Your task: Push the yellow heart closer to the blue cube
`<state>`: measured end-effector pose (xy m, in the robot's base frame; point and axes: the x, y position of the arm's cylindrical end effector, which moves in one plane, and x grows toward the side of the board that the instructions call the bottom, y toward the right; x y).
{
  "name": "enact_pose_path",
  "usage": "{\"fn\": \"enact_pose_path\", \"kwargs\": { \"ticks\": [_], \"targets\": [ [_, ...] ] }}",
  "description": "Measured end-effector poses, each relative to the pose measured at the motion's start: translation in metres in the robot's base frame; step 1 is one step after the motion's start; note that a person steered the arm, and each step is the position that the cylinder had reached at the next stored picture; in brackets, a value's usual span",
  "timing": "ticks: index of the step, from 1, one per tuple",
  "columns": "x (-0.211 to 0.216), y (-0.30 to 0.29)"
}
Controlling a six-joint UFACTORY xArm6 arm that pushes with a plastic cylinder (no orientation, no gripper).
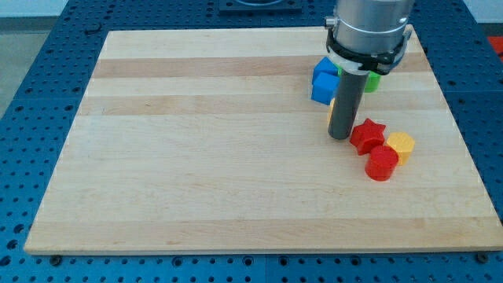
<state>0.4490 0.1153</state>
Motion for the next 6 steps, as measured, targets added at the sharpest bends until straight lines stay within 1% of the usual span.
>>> {"fn": "enact_pose_path", "kwargs": {
  "ticks": [6],
  "targets": [
    [-0.034, 0.003]
  ]
}}
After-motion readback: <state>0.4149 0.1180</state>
